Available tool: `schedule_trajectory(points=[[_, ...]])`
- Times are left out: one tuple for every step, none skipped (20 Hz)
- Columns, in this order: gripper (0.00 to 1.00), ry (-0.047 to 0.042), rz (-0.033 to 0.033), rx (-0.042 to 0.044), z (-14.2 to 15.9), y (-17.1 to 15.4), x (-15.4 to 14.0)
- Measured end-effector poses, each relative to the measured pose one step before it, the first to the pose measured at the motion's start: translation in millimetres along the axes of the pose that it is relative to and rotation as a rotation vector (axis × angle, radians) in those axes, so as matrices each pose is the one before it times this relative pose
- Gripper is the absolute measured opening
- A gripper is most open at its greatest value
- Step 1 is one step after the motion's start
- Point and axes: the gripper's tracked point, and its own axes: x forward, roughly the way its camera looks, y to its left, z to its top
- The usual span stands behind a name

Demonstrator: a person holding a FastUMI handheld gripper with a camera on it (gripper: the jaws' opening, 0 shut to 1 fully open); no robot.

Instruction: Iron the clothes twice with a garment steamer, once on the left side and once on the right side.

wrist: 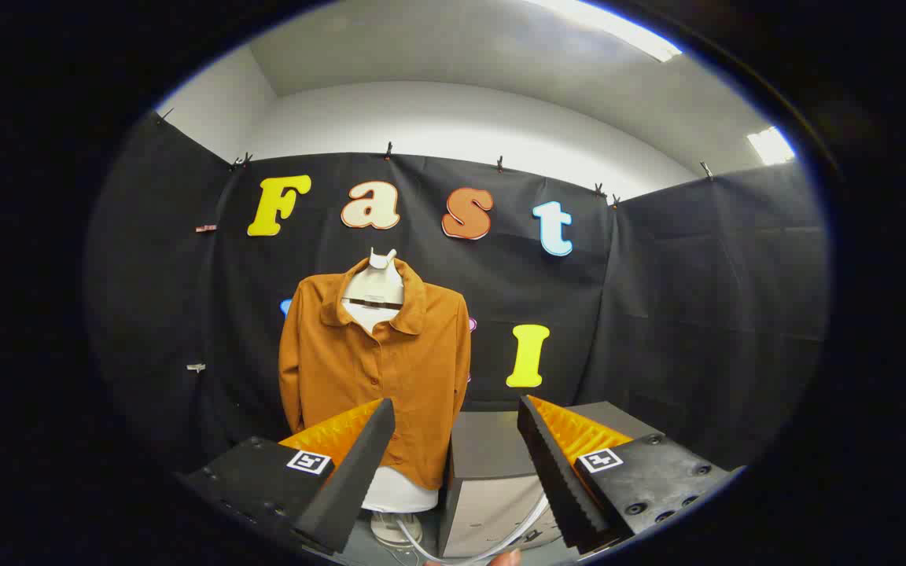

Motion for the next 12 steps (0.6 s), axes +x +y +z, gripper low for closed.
schedule_trajectory(points=[[0.98,0.00125,-0.00094,-0.00140,-0.40,-1.45,-0.98],[0.98,0.00163,-0.00076,0.00343,0.29,-1.51,-0.58],[0.98,0.00075,-0.00215,0.00358,-0.08,-1.59,-1.33],[0.98,-0.00232,-0.00413,0.00357,0.93,-2.01,-1.26],[0.98,-0.00051,-0.00469,0.00238,0.90,-3.47,-0.15],[0.98,0.00096,0.00011,0.00206,-0.68,-0.64,0.09],[0.98,0.00221,0.00019,0.00246,-1.03,-1.25,-0.52],[0.98,0.00269,0.00173,0.00213,-0.82,0.01,-0.45],[0.98,0.00404,-0.00216,0.00135,-0.80,-1.87,0.02],[0.98,0.00248,-0.00030,0.00013,-0.67,-1.22,-0.15],[0.98,0.00075,-0.00163,-0.00041,-0.19,-0.53,0.12],[0.98,-0.00032,-0.00088,0.00095,0.05,-0.94,0.49]])
